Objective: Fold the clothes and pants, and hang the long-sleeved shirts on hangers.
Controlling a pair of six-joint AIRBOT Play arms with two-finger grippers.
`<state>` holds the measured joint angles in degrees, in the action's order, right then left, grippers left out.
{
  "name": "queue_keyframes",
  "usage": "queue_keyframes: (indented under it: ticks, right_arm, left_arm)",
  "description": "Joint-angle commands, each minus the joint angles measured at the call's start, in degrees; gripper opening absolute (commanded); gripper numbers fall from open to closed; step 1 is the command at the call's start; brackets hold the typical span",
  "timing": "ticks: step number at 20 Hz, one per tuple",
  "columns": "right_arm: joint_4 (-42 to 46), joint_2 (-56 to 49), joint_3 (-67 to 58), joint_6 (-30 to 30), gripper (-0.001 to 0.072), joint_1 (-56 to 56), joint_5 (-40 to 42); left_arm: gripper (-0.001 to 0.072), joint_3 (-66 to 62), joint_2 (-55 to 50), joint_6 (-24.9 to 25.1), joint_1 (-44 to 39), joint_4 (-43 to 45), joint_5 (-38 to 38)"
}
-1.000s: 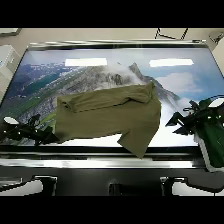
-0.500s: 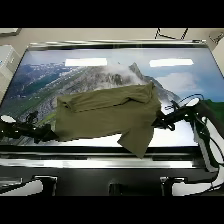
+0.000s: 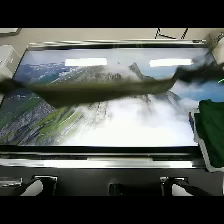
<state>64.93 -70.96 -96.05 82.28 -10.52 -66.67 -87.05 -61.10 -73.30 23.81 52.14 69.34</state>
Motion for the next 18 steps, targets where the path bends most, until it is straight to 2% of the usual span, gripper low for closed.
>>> queue_keyframes:
  ticks: [1,3,5,6,12,15,16,18]
  right_arm:
    - [11.96,14.16,-14.21,-1.29,0.0036,0.02,11.89]
    - [13.94,21.51,-14.29,-1.27,0.0036,0.02,11.61]
    - [14.86,26.88,-14.29,0.98,0.0036,0.02,9.29]
    - [15.08,29.05,-14.29,1.62,0.0036,0.02,8.37]
    - [18.32,35.28,-14.36,4.33,0.0036,0.02,4.76]
    - [20.44,33.99,-14.34,6.82,0.0036,0.02,-2.23]
    - [20.85,32.39,-14.34,7.08,0.0036,0.02,-6.88]
    - [21.20,25.11,-13.62,8.68,0.0036,0.02,-22.69]
  left_arm:
    - [0.0022,-20.76,7.10,-0.42,0.02,2.03,-7.61]
    - [0.0021,-24.59,11.13,-0.59,0.02,1.99,-9.49]
    - [0.0019,-25.38,15.45,-4.17,0.02,1.99,-13.90]
    - [0.0019,-25.62,16.76,-4.09,0.02,2.10,-14.29]
    - [0.0019,-25.59,21.59,-5.20,-0.02,4.00,-7.52]
    - [0.0019,-25.49,20.79,-5.22,0.02,4.24,-1.03]
    - [0.0019,-25.31,19.28,-6.01,0.02,4.24,3.37]
    - [0.0019,-22.82,14.62,-8.02,0.02,3.65,15.80]
